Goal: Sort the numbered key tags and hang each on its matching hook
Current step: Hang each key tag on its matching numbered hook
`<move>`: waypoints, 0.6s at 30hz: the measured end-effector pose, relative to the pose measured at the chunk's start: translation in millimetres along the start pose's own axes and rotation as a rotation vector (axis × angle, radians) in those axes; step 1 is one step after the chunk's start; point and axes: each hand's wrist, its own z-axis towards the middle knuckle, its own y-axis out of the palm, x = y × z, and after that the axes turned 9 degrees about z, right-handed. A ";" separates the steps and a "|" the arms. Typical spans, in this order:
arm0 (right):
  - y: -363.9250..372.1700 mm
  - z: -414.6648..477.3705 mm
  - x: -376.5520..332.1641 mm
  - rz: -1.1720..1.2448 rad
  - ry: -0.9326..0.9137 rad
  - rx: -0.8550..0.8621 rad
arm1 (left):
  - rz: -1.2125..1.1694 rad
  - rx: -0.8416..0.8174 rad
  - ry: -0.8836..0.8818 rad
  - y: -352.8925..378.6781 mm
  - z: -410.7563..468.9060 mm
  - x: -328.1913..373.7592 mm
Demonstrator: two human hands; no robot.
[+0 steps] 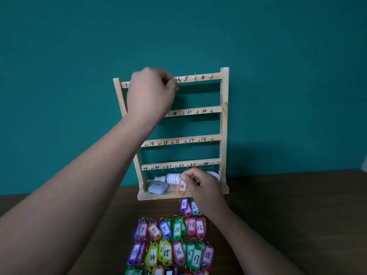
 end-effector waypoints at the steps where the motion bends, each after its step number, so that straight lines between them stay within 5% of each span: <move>1: 0.0 0.0 -0.3 0.000 0.002 0.002 | 0.011 0.007 -0.001 1.0 1.0 0.5; 18: 3.1 0.5 5.9 0.002 0.033 -0.020 | 0.043 0.116 -0.030 11.8 8.4 10.2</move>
